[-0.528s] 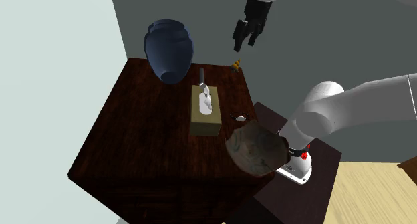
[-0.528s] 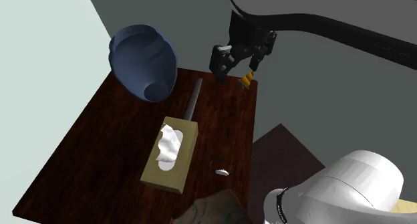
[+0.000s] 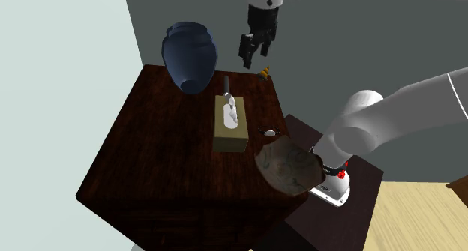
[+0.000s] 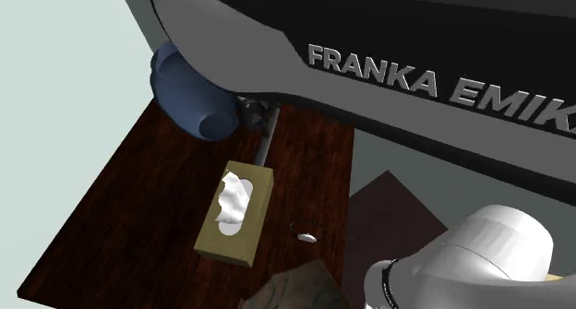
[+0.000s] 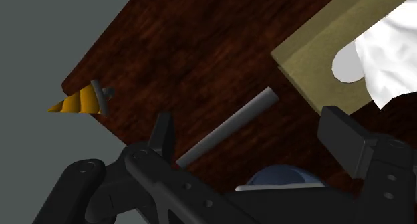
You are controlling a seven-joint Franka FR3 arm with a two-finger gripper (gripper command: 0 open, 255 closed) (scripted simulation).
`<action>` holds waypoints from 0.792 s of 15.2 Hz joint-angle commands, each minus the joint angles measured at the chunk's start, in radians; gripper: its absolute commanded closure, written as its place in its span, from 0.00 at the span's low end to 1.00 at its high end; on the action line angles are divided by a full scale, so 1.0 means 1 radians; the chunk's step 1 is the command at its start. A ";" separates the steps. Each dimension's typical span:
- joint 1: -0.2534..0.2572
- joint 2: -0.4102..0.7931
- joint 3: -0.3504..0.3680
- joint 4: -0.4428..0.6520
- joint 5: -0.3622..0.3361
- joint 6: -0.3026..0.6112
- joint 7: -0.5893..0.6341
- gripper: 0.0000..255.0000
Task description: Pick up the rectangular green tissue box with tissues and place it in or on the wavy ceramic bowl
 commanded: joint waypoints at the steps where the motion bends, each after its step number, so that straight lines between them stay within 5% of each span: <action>1: 0.018 0.048 0.063 0.035 -0.013 -0.015 0.044 0.00; 10: 0.075 0.361 0.334 0.237 -0.138 -0.094 0.257 0.00; 12: 0.078 0.371 0.340 0.230 -0.145 -0.085 0.265 0.00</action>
